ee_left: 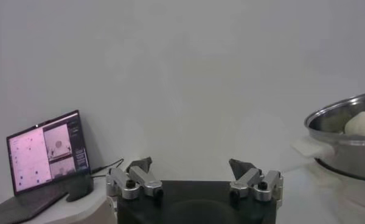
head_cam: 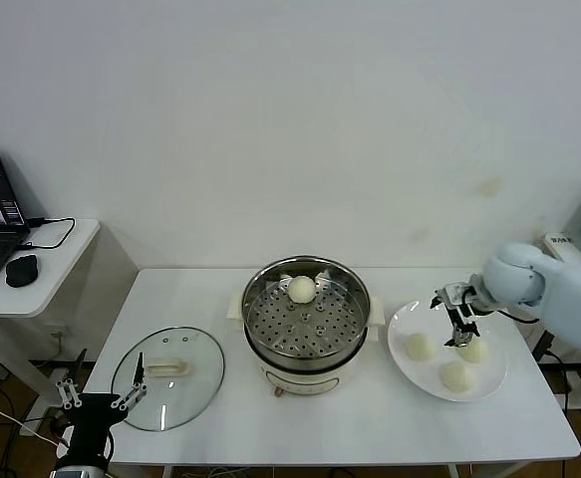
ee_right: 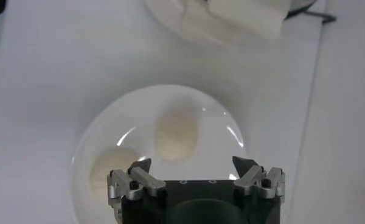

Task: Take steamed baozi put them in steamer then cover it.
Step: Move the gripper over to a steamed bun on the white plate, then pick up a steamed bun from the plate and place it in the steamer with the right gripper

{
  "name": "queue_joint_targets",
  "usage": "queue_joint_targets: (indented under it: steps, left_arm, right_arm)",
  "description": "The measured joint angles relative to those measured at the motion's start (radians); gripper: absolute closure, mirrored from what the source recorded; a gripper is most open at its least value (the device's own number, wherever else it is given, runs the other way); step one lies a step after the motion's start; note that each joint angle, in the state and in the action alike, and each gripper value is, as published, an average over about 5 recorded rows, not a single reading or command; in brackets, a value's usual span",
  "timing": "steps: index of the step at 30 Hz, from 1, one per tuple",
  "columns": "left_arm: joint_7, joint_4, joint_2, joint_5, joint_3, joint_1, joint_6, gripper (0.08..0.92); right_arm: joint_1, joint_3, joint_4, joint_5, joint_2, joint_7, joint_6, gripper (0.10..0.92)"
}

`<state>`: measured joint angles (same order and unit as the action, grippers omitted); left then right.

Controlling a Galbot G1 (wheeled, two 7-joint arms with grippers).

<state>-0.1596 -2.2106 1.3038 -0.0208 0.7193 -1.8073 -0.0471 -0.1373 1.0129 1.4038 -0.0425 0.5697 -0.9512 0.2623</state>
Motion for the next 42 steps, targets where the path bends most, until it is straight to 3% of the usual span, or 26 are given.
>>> queue_joint_targets:
  steps: [15, 32, 42]
  left_arm:
    - [0.003, 0.012, 0.008, 0.009, 0.006, 0.005, -0.002, 0.177]
    - [0.002, 0.017, 0.011, 0.010, 0.003, 0.005, -0.005, 0.177]
    - [0.000, 0.006, 0.015, 0.011, 0.003, 0.007, -0.006, 0.177]
  right_arm:
    - [0.149, -0.115, -0.139, -0.063, 0.118, 0.003, -0.003, 0.212]
    - [0.188, -0.167, -0.178, -0.098, 0.141, -0.004, -0.005, 0.390]
    - [0.136, -0.158, -0.150, -0.085, 0.110, -0.028, 0.000, 0.438]
